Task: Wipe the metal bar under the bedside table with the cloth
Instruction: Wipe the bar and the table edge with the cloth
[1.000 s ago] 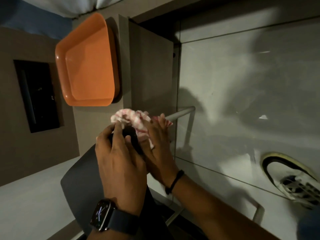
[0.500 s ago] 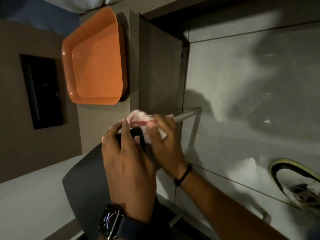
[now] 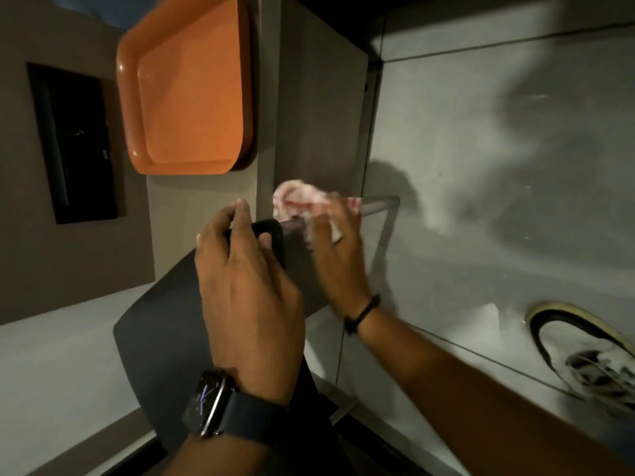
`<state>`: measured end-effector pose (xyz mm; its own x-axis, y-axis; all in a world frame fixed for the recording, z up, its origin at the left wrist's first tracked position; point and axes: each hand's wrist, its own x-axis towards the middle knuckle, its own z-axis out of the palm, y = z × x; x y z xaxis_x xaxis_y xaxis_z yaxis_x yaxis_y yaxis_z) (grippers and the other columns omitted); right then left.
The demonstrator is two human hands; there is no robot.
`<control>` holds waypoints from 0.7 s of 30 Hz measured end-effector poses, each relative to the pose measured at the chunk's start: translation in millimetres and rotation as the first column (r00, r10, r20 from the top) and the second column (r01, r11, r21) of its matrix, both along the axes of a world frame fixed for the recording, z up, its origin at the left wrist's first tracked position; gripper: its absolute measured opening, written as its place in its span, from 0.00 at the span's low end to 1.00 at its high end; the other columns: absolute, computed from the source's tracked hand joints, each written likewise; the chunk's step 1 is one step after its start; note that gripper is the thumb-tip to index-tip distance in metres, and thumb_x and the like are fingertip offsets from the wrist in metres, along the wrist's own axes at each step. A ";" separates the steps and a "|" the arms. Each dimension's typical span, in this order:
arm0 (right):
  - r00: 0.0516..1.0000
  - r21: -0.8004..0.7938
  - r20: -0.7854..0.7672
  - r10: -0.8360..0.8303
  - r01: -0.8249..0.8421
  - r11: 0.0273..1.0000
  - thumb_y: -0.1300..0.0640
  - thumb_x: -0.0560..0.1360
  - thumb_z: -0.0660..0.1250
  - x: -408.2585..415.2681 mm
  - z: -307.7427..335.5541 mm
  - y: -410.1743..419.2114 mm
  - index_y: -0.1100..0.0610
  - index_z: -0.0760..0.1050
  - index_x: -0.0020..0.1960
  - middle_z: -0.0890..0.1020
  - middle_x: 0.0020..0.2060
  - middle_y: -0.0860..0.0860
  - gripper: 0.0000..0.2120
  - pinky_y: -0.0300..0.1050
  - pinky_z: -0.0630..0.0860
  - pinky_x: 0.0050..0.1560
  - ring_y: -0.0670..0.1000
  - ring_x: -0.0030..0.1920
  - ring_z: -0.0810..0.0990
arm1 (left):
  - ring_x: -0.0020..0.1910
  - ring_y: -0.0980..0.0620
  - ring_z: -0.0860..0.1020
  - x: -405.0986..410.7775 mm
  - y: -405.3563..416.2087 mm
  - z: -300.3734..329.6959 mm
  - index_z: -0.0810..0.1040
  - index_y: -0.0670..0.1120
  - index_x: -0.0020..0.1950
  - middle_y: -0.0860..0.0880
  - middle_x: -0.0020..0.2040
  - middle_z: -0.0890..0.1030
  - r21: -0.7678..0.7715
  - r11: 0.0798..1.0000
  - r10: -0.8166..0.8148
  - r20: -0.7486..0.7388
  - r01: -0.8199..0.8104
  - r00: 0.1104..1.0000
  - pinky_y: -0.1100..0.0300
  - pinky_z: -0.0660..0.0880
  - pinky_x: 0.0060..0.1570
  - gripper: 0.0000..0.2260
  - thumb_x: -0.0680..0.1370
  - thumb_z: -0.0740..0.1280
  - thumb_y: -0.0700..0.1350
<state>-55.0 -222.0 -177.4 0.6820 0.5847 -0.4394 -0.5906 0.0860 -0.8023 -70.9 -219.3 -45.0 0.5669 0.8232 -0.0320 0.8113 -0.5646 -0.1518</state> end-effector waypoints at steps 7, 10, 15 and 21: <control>0.927 -0.140 -0.355 -0.120 0.074 0.987 0.47 0.89 0.62 -2.7 -83.6 20.1 0.57 0.68 0.83 0.78 0.77 0.68 0.25 0.59 0.88 0.55 0.66 0.64 0.84 | 0.72 0.48 0.68 -1.2 0.8 -0.2 0.67 0.43 0.78 0.44 0.73 0.70 -0.022 1.000 0.009 0.031 -0.008 0.999 0.59 0.65 0.67 0.21 0.84 0.58 0.44; 0.926 -0.279 -0.377 -0.024 -0.089 0.956 0.54 0.91 0.59 32.9 -145.3 20.2 0.64 0.77 0.73 0.86 0.61 0.69 0.18 0.55 0.83 0.36 0.55 0.40 0.87 | 0.72 0.48 0.68 -0.8 -0.6 -2.8 0.67 0.45 0.78 0.45 0.73 0.70 -0.016 0.999 0.031 0.055 -0.030 0.998 0.56 0.66 0.67 0.21 0.84 0.58 0.45; 0.938 -0.252 -0.339 0.074 -0.167 0.953 0.49 0.90 0.60 24.2 -105.0 23.2 0.53 0.80 0.73 0.88 0.64 0.61 0.17 0.53 0.83 0.54 0.54 0.48 0.84 | 0.71 0.46 0.69 0.4 1.8 -2.1 0.67 0.43 0.78 0.43 0.72 0.71 -0.033 0.999 0.028 0.052 -0.026 0.998 0.50 0.71 0.69 0.20 0.85 0.58 0.43; 0.858 -0.026 -0.510 0.067 -0.093 0.995 0.47 0.90 0.60 23.6 19.0 2.0 0.39 0.84 0.64 0.93 0.54 0.48 0.13 0.72 0.79 0.73 0.69 0.66 0.85 | 0.74 0.41 0.68 0.6 1.0 2.1 0.65 0.40 0.78 0.39 0.74 0.70 -0.100 0.994 0.043 0.064 -0.036 0.997 0.41 0.69 0.73 0.22 0.83 0.57 0.41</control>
